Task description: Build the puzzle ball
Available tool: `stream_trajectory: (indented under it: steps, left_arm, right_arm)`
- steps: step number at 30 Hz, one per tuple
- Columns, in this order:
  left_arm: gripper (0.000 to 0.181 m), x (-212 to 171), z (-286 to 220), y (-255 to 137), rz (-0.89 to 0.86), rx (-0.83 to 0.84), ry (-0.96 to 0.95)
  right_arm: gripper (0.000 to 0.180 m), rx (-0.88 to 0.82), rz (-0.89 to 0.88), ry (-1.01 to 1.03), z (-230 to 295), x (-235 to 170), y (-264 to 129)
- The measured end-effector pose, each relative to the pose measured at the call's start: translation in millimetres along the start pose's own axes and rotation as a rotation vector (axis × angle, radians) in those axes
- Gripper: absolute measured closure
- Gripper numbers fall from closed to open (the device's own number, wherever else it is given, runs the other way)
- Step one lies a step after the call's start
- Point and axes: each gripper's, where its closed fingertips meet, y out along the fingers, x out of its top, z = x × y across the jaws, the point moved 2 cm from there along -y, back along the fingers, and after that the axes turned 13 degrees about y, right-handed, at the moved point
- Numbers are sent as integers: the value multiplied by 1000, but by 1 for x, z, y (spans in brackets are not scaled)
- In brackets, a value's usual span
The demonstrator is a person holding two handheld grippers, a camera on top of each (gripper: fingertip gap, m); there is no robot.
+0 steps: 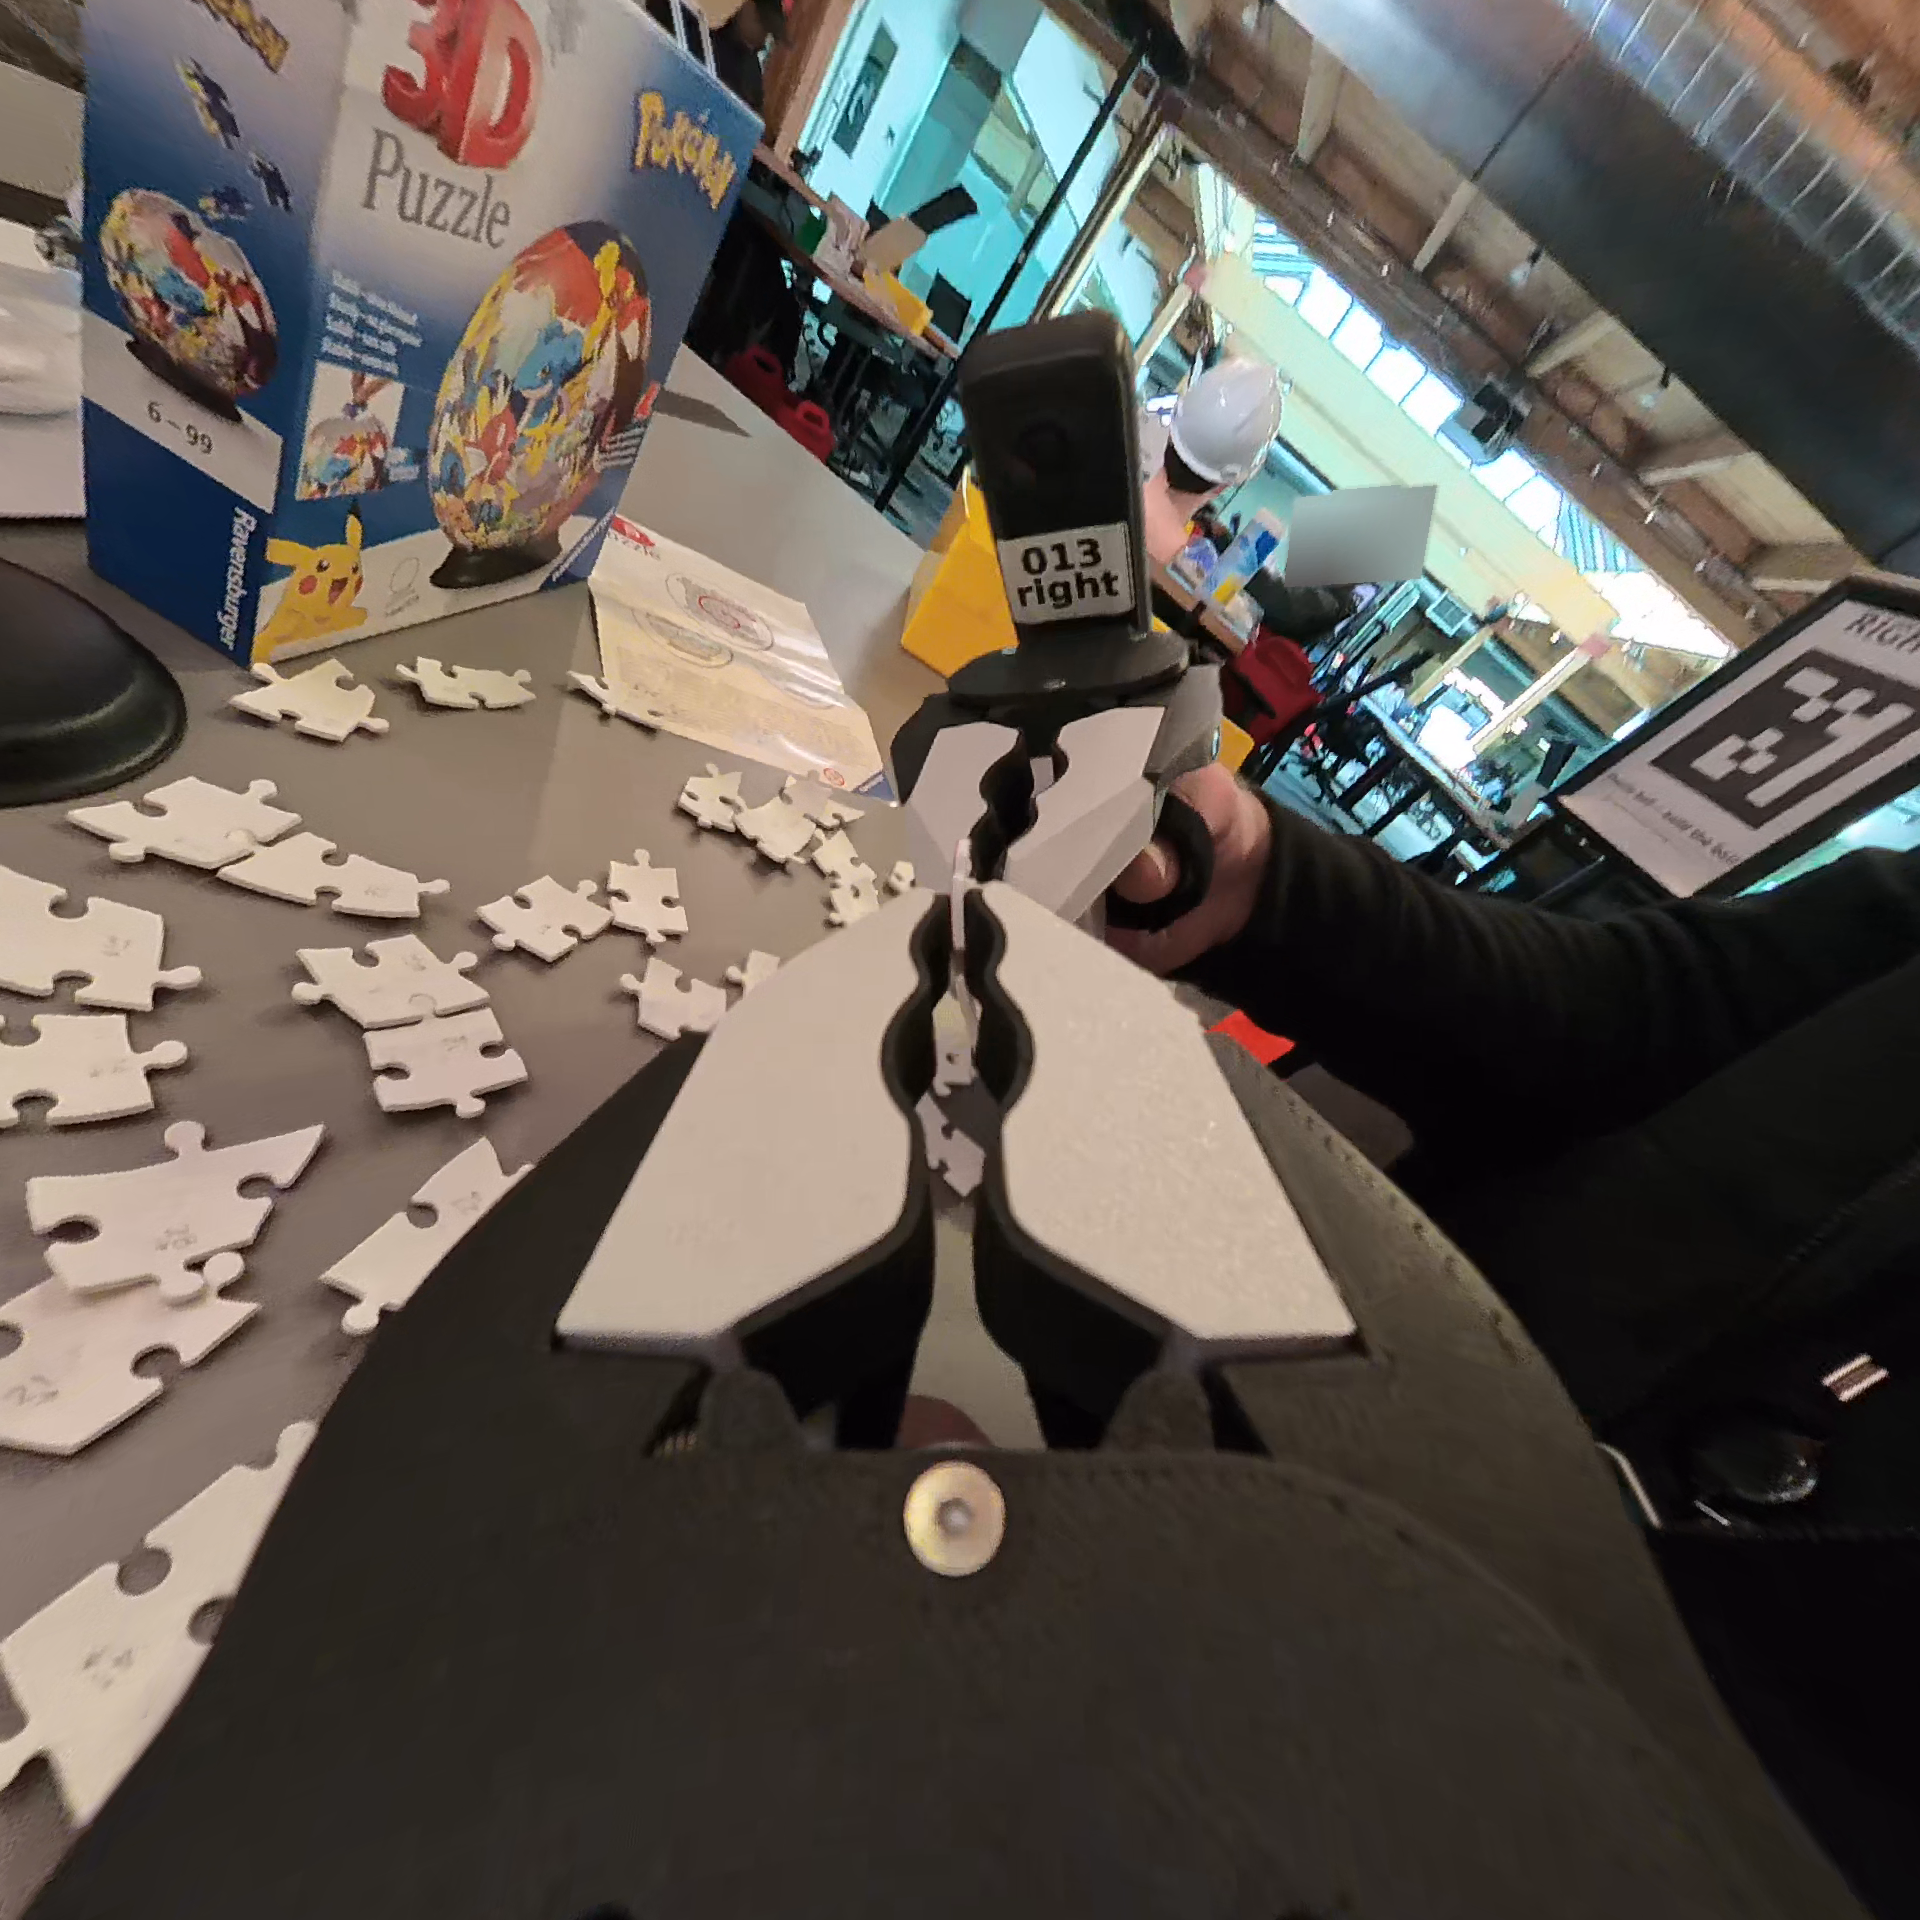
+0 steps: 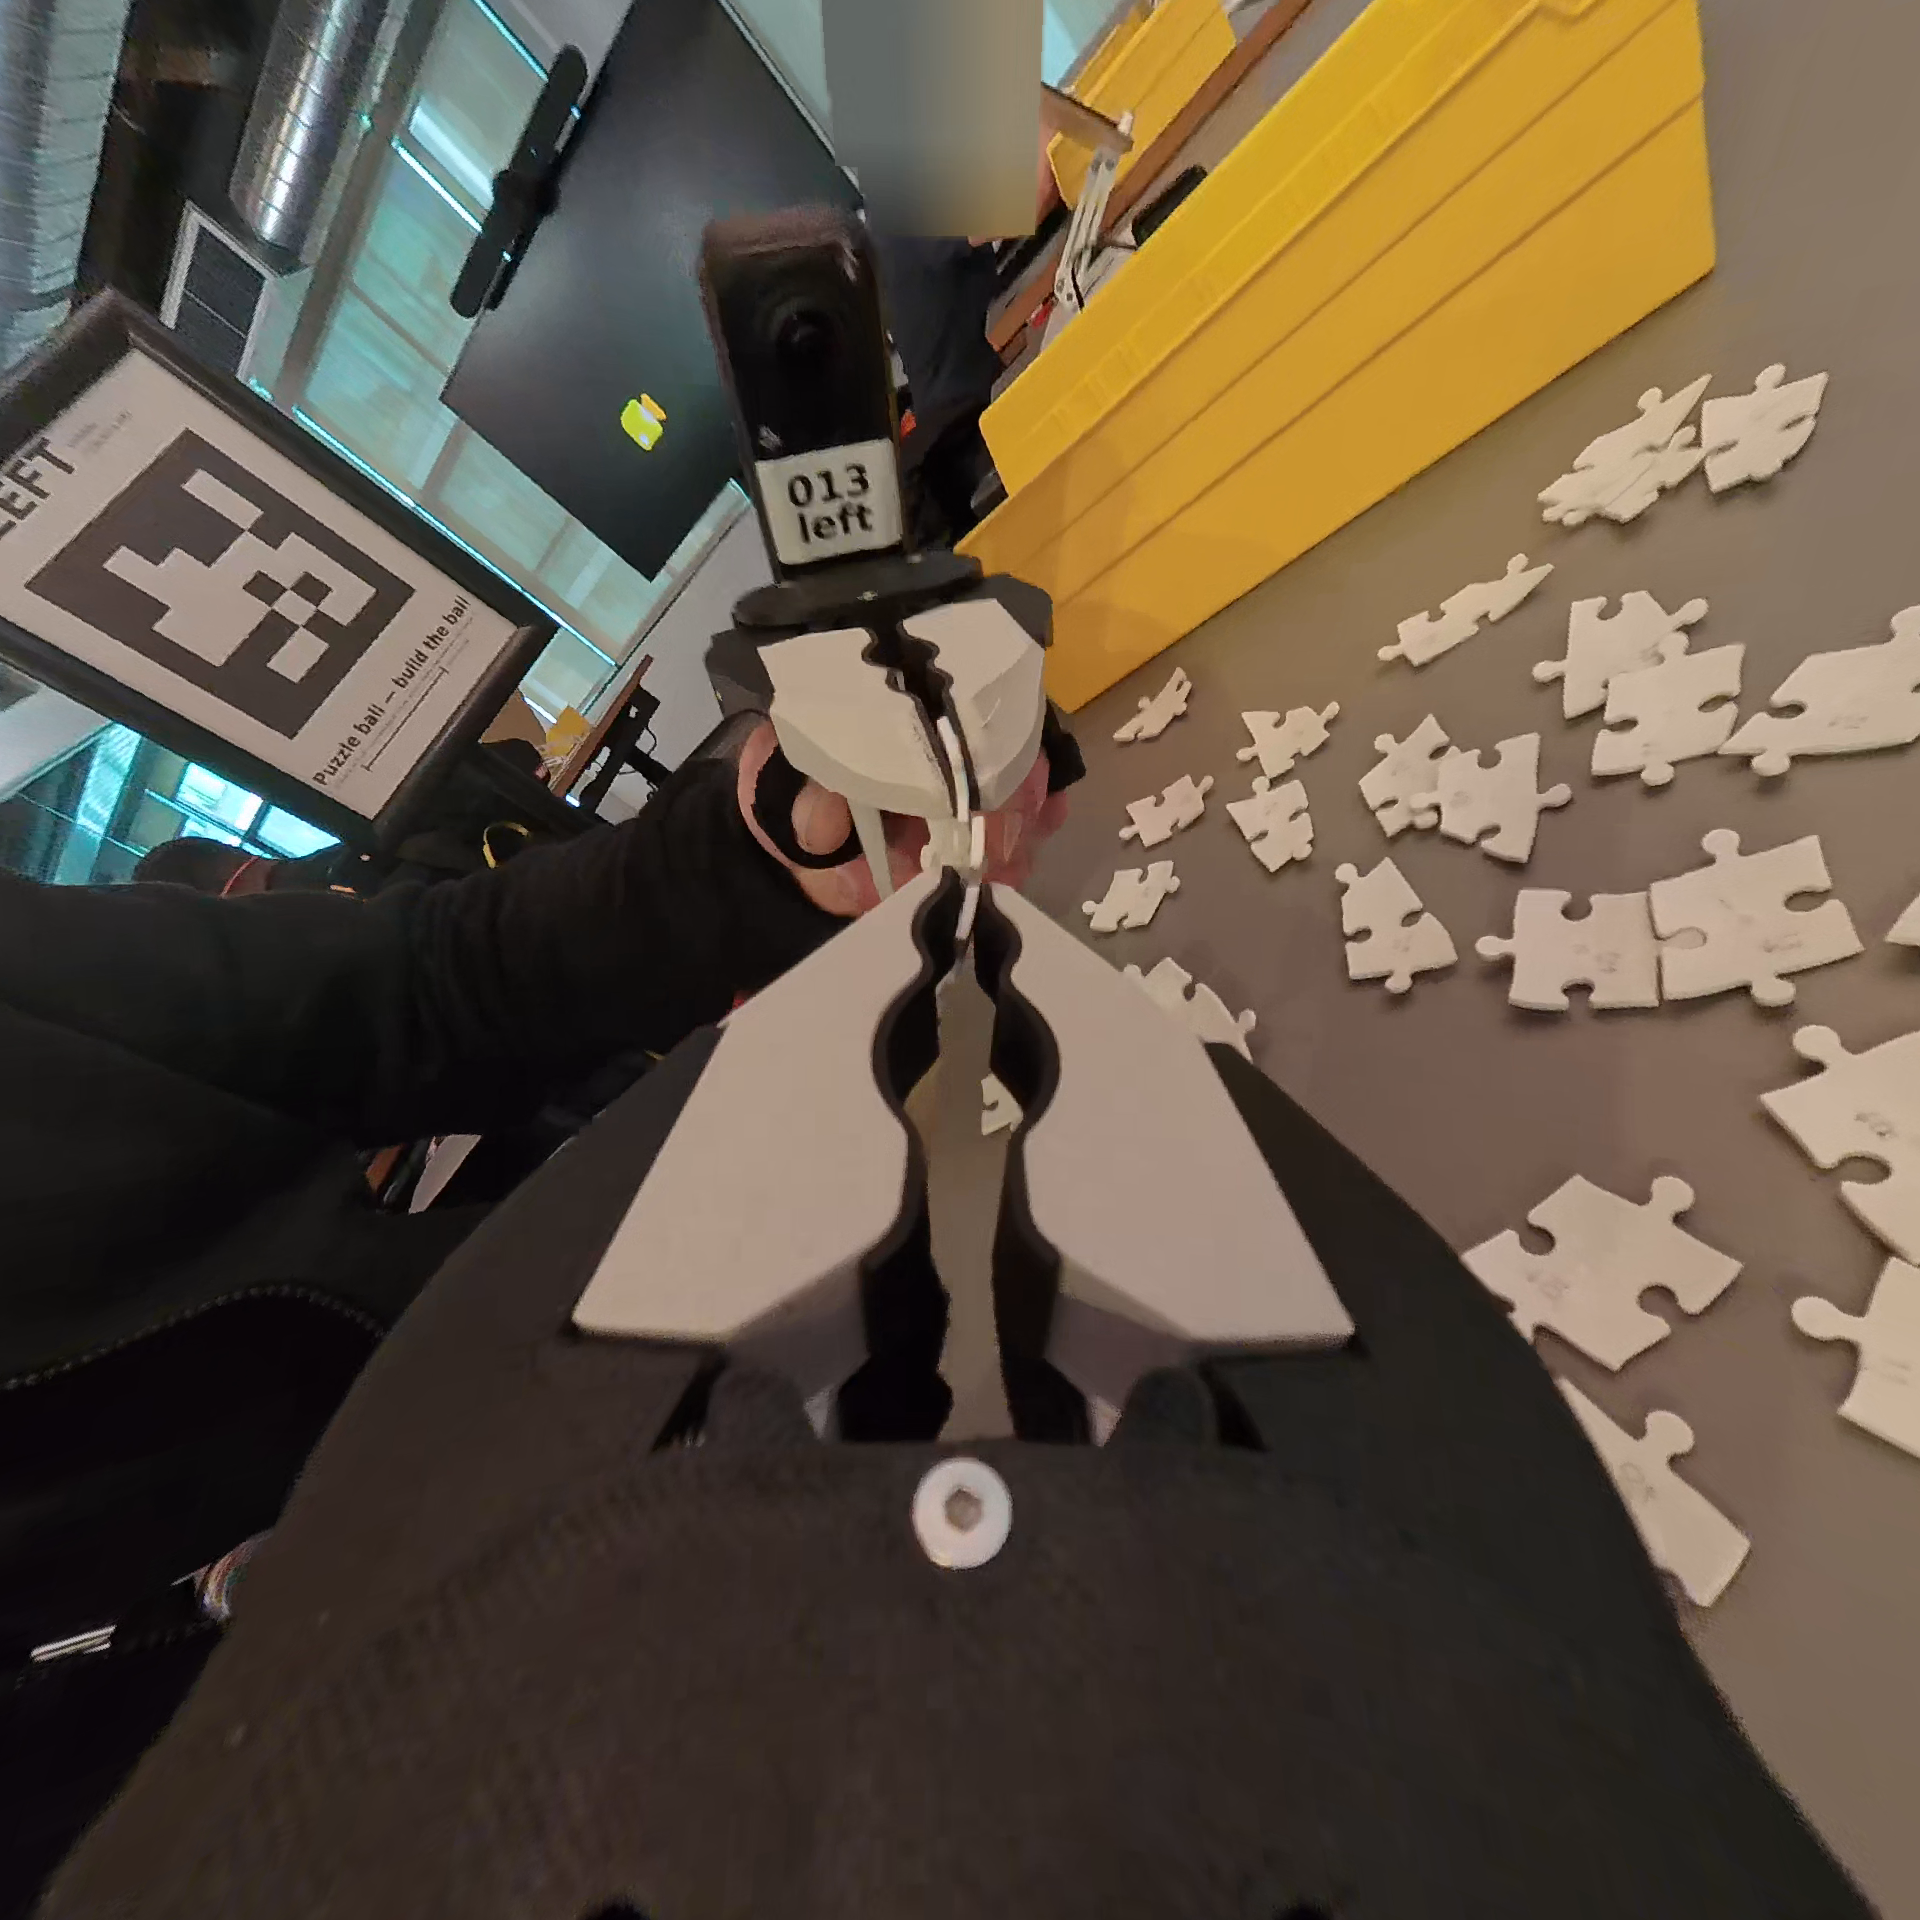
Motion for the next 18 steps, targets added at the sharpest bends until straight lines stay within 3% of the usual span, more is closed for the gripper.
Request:
stream_trajectory:
  steps: [9, 18]
  left_arm:
    - [178, 14, -3, 0, -124, -24, -86]
    - [178, 20, -8, -2, -90, -29, -4]
  right_arm:
    - [180, 58, -68, -31, 10, 9, -3]
    - [180, 147, -70, 59, 13, 9, -4]
